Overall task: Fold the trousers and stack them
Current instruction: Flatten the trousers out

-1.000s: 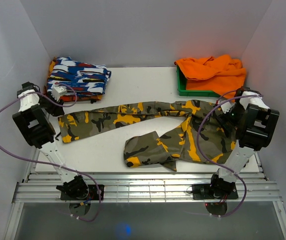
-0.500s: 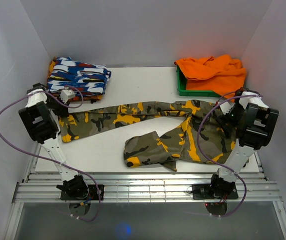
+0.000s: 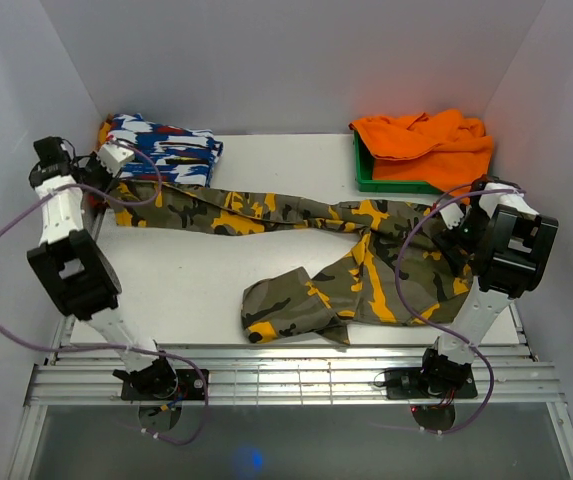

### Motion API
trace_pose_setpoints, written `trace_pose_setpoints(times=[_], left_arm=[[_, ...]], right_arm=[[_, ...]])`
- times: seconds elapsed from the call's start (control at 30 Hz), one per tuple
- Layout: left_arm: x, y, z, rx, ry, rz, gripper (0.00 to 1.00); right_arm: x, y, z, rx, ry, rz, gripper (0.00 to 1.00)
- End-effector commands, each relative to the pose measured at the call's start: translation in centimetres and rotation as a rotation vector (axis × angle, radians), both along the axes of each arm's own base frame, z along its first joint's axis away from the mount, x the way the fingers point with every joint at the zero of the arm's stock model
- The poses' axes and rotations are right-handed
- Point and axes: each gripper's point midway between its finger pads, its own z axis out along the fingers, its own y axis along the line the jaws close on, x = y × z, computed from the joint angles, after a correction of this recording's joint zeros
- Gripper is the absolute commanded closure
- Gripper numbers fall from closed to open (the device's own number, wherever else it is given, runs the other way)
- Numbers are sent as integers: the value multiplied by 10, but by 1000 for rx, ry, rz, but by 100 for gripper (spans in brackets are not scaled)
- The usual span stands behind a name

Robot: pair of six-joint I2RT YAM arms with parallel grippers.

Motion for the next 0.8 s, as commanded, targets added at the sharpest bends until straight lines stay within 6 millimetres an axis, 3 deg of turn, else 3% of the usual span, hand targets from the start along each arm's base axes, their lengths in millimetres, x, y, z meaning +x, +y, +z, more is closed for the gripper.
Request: trace_pose_setpoints(times=[0.0, 0.03, 0.07, 0.13, 0.17, 0.27, 0.3, 0.4, 0.47, 0.53, 0.57, 0.6, 0.73, 0.77], left_arm=[[-36, -23, 62, 127, -243, -99, 100], [-51, -27, 56, 148, -234, -99, 100], [-69, -33, 18, 112, -148, -97, 100], [-91, -38, -11, 76, -75, -111, 100], [-115, -45, -43, 34, 14, -111, 100], [-145, -44, -90, 78, 118, -113, 100], [-163, -49, -116, 65, 187, -109, 100], [-185, -41, -153, 84, 298, -89, 100], [-189, -33, -157, 60, 328, -56, 100], [-183, -27, -154, 49, 324, -42, 100], [-182, -26, -151, 36, 324, -27, 100], [-179, -27, -146, 23, 312, -28, 100], [-157, -21, -122, 0, 264, -13, 100], [-157, -21, -120, -11, 273, -12, 100]], right_arm=[[3, -5, 7, -1, -13, 41, 3], [2, -5, 7, -1, -11, 43, 3], [1, -4, 7, 0, -8, 43, 2], [-2, -5, 8, -5, -5, 50, 1], [-4, -6, 9, -7, -2, 51, 1], [-10, -11, 9, -22, 14, 60, 0], [-11, -12, 10, -27, 17, 62, 0], [-17, -18, 9, -31, 44, 61, 8], [-22, -21, 9, -26, 57, 69, 16], [-14, -15, 17, 14, 4, 74, 22], [-14, -5, 24, 70, -6, 88, 23], [1, 10, 34, 149, -80, 101, 23], [30, 46, 74, 238, -235, 156, 23], [36, 62, 80, 256, -253, 195, 23]])
